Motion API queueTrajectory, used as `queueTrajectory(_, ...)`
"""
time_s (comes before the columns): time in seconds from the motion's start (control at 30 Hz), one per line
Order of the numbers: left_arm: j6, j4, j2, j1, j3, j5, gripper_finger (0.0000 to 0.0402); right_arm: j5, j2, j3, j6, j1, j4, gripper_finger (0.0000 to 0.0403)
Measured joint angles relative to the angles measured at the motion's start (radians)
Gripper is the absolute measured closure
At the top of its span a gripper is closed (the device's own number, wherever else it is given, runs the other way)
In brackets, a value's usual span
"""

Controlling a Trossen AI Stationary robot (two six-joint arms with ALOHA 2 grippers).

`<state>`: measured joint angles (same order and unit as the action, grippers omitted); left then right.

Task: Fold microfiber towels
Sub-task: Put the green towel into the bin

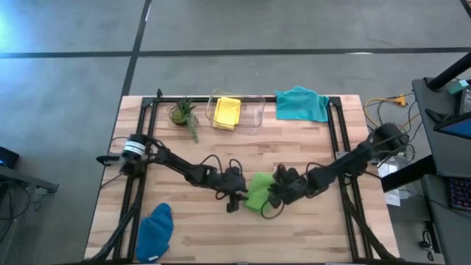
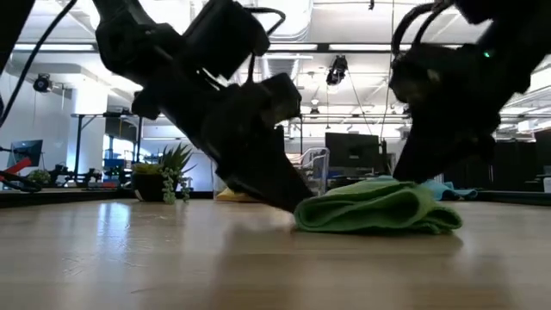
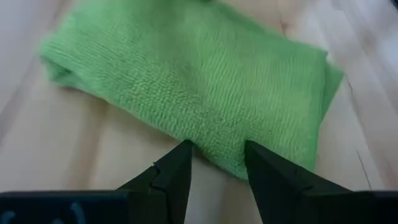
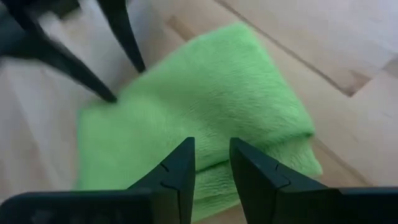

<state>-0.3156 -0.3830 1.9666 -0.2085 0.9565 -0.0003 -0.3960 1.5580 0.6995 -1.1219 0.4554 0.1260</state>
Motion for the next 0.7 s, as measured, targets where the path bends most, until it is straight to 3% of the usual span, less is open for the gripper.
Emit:
queueTrajectory(0.27,-0.065,-0.045,-0.018,0.002,0.008,0.025,0.0267,-0.043,-0.18,-0.017,-0.185,0.043,0.016,0.0287)
queueTrajectory(0.6,-0.2,-0.051,-0.095,0.073,0.003,0.062,0.0267,0.036,-0.279,-0.14,-0.715,0.115,0.008,0.0243)
queueTrajectory(0.7,-0.218,-0.017,-0.101,0.106,0.001,0.127,0.0267,0.036,-0.274,-0.186,-0.859,0.138,0.009,0.0217)
